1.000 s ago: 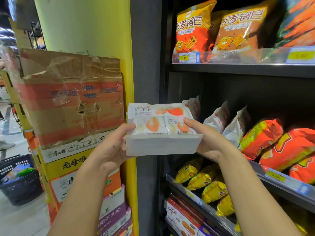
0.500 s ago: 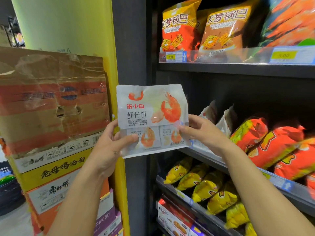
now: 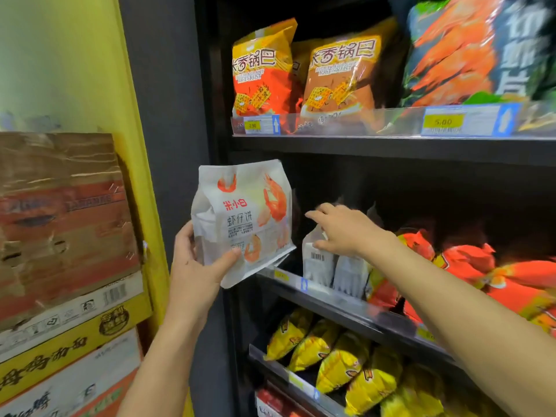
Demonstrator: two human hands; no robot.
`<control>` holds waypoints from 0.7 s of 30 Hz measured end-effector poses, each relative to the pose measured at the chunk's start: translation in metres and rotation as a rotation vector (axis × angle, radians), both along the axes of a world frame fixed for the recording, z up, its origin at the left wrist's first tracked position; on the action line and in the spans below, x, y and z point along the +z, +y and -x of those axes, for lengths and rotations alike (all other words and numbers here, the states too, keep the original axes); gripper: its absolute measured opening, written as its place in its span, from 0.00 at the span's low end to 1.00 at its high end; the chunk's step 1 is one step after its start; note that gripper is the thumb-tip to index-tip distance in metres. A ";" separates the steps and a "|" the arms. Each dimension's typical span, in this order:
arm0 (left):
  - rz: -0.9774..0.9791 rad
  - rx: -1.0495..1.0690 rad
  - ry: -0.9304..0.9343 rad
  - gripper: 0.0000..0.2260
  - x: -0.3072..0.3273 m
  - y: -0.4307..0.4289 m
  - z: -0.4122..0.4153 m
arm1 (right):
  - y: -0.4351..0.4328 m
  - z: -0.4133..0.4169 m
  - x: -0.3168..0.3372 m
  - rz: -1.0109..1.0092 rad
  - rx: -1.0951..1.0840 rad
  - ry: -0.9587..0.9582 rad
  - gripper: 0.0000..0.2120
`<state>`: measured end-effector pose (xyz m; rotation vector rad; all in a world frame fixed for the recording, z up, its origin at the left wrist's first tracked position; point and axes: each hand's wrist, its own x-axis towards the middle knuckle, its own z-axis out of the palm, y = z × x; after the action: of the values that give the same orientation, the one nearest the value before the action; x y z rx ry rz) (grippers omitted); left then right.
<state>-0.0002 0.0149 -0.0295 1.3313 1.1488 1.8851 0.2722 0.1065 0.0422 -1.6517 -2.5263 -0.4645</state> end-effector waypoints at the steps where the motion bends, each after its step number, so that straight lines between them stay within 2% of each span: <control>1: -0.005 0.014 0.017 0.36 0.000 0.007 -0.006 | 0.004 -0.003 -0.002 -0.002 -0.012 -0.032 0.36; 9: -0.025 0.058 0.131 0.36 -0.010 0.048 -0.051 | 0.007 -0.024 -0.020 -0.095 0.005 -0.086 0.25; 15: 0.002 0.099 0.150 0.36 -0.024 0.083 -0.080 | 0.004 -0.040 -0.028 -0.104 0.017 -0.056 0.26; 21: 0.062 0.152 0.247 0.39 -0.035 0.116 -0.106 | 0.004 -0.043 -0.029 -0.116 0.028 -0.025 0.27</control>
<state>0.1053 0.1305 -0.0649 1.5114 1.4565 1.8086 0.3150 0.1106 0.0131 -1.5779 -2.4843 -0.6207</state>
